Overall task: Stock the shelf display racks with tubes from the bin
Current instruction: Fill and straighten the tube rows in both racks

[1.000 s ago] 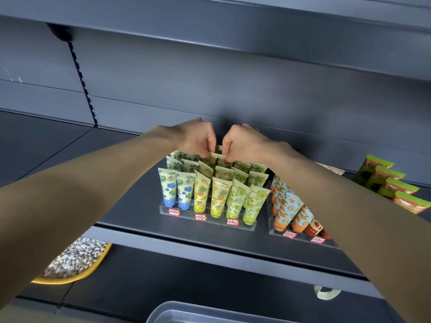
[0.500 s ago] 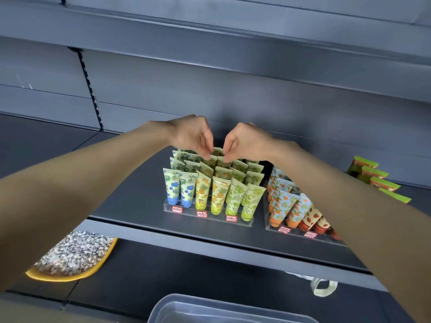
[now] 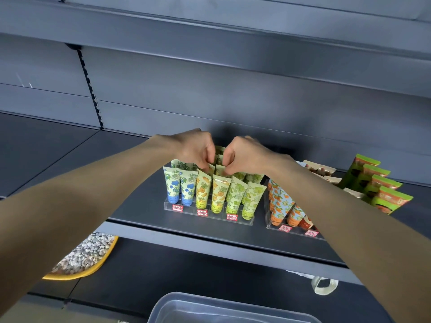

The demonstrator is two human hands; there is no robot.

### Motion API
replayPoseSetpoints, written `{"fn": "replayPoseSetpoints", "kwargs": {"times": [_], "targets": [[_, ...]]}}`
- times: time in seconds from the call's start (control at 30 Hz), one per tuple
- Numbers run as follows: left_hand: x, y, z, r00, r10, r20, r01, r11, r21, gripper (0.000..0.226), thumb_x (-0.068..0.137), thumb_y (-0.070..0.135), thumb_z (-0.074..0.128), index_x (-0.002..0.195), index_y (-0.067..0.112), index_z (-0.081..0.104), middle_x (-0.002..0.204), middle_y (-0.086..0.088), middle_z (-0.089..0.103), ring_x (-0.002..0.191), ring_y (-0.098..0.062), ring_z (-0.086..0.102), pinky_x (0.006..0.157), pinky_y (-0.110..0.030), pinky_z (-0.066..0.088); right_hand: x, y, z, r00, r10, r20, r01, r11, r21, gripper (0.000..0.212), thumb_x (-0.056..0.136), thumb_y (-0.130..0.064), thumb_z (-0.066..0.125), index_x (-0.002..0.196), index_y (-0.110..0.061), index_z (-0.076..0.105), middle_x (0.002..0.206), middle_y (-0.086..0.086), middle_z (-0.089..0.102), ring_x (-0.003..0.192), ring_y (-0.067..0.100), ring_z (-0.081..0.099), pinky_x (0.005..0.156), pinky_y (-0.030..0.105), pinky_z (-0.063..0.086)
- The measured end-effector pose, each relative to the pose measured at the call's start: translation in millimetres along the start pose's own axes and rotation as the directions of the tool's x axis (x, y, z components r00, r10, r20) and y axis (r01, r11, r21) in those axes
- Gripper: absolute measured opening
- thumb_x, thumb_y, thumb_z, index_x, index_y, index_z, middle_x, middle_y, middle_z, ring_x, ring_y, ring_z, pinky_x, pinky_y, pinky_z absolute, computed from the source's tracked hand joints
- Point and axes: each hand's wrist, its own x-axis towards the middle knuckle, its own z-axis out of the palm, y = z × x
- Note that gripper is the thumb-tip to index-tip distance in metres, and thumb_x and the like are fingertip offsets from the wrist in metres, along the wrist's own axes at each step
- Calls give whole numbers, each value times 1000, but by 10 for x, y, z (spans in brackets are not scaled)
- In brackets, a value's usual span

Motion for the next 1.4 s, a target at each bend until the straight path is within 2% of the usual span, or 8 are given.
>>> {"fn": "replayPoseSetpoints", "kwargs": {"times": [0.13,0.23,0.4,0.57,0.8,1.07,1.23,1.4], "targets": [[1,13,21,1000,17,-16,-17,1000,23,7,74,15,76,80,16,74,73,5,69,70,-3,60,74,-23,49,14,-6,26,1000,2,-3,-2,1000,-12,6,74,-17,76,80,-17,74,82,-11,61,103,20,54,99,45,41],[-1,22,27,1000,13,-26,-13,1000,21,8,74,14,75,71,21,73,70,10,69,72,-3,61,76,-27,51,33,10,30,999,31,-8,-31,999,-13,9,74,-18,77,70,-23,70,86,-9,61,106,22,53,97,43,43],[1,44,24,999,1,-53,2,998,64,8,73,17,75,68,22,73,61,14,62,67,0,52,66,-20,42,75,33,53,997,71,-3,-71,997,-22,26,69,-21,79,54,-31,60,92,-2,62,105,26,53,91,45,48],[-7,52,12,999,1,-34,1,999,48,11,73,17,75,66,24,71,60,15,62,63,0,55,61,-17,41,77,11,64,996,84,-5,-85,996,-33,26,68,-24,80,53,-31,59,94,-1,62,104,27,53,90,46,49],[-6,52,7,1000,-1,-10,1,1000,1,12,71,17,77,67,27,70,63,14,66,67,-3,61,69,-26,52,89,6,70,994,105,2,-105,994,-37,21,65,-27,78,53,-32,62,93,-1,62,102,27,54,88,47,49],[-39,39,-43,1000,16,-16,-16,1000,2,5,74,19,75,79,18,74,66,18,66,61,13,58,71,-13,46,89,19,58,994,105,-5,-105,993,-48,19,67,-29,77,54,-31,63,90,-5,63,102,25,55,89,45,50],[-66,56,-113,1000,3,-29,-3,1000,-14,11,74,20,77,84,17,73,67,18,64,68,8,58,69,-12,43,69,1,-22,996,88,-7,-88,996,-22,14,68,-29,77,60,-31,66,91,-5,64,104,25,55,91,43,49],[-153,97,-200,998,-3,-67,4,1000,4,14,75,22,76,87,17,72,80,6,68,82,-8,62,79,-20,45,-20,-55,-138,1000,24,-19,-24,1000,7,4,73,-24,76,76,-22,74,79,-15,61,104,20,54,93,41,48]]}}
